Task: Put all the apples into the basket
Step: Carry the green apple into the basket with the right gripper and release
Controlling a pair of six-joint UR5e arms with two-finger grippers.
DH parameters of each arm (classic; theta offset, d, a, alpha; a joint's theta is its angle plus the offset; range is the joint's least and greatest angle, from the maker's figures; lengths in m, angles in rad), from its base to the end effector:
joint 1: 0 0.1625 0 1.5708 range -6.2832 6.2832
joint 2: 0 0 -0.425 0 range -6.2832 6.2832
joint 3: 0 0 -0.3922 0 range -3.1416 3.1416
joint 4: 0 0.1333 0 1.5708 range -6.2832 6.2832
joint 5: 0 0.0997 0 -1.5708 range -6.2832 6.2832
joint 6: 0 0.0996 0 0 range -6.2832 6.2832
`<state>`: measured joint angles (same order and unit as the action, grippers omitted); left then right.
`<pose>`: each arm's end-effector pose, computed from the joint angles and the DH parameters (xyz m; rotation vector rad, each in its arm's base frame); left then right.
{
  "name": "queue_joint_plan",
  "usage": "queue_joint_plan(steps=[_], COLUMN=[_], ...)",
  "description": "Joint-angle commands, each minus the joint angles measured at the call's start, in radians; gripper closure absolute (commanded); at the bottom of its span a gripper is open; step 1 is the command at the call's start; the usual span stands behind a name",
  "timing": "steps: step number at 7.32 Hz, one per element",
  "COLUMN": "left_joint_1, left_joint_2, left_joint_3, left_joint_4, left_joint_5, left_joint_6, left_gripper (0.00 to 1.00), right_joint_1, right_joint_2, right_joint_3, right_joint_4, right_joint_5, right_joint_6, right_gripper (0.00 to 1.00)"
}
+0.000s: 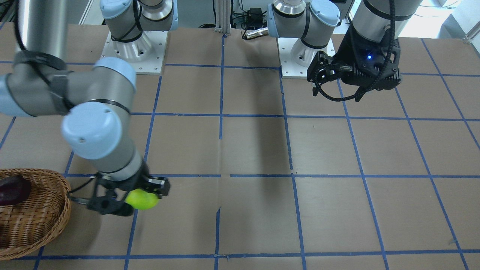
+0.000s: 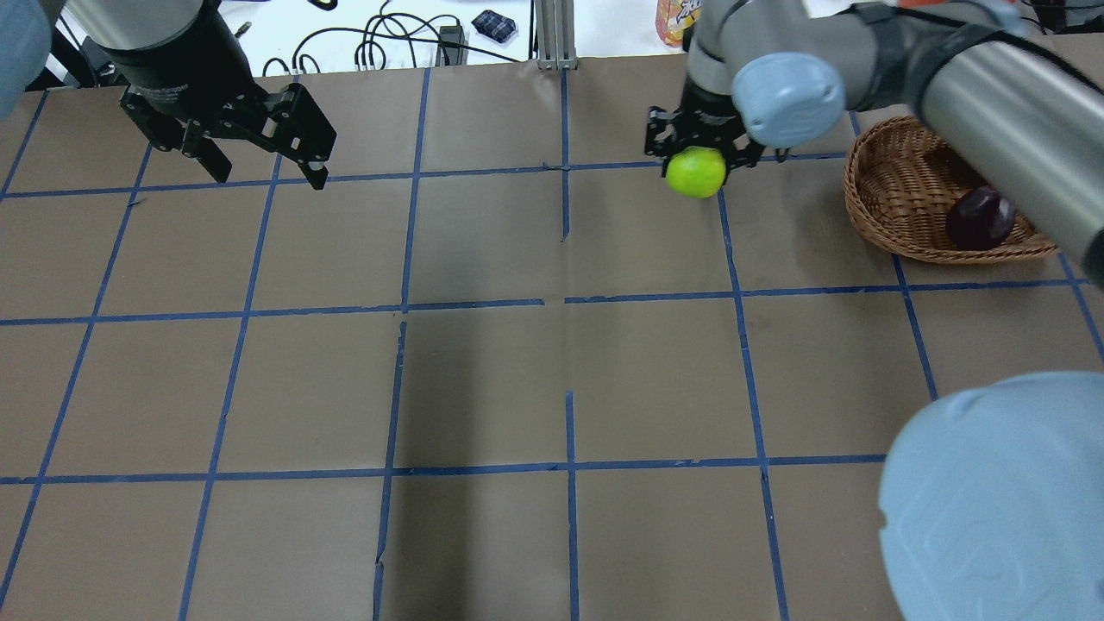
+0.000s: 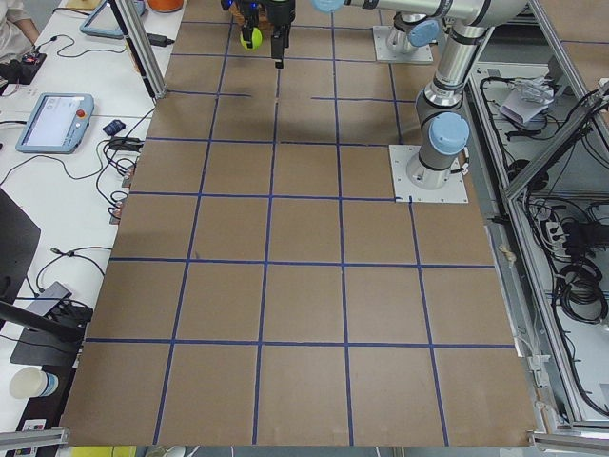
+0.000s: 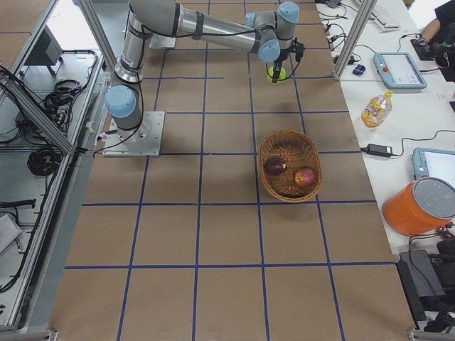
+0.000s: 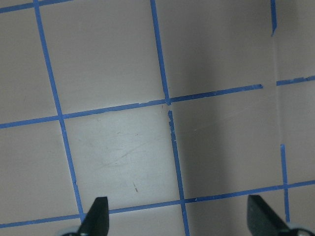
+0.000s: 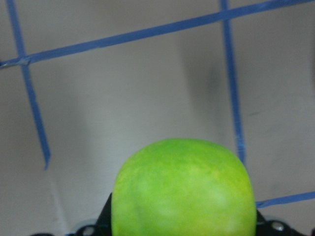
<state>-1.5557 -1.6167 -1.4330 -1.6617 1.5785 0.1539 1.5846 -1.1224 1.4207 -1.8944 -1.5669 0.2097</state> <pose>-0.1248 -0.5118 0.5235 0.2173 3.1263 -0.0005 0.1428 -0.6594 0.3332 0.3065 3.1196 -0.0387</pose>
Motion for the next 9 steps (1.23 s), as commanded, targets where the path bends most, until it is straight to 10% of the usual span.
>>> queue_joint_plan(steps=[1,5,7,9], left_joint_1=[0.006,0.002,0.002,0.002], left_joint_2=[0.000,-0.008,-0.003,-0.006], left_joint_3=[-0.001,0.005,0.000,0.000], left_joint_4=[0.007,0.007,0.008,0.008], left_joint_5=[0.002,0.005,0.003,0.003], left_joint_6=[0.012,-0.002,-0.001,-0.001], left_gripper=[0.00,0.00,0.00,0.00], right_joint_1=[-0.203,-0.344,-0.347,-0.350], right_joint_2=[-0.034,0.054,0.053,0.035], right_joint_3=[0.007,0.014,0.014,0.014], right_joint_4=[0.018,0.001,0.003,0.014], right_joint_5=[-0.109,-0.099,-0.113,-0.114], right_joint_6=[-0.244,-0.386,-0.386,-0.386], right_gripper=[1.00,0.94,0.01,0.00])
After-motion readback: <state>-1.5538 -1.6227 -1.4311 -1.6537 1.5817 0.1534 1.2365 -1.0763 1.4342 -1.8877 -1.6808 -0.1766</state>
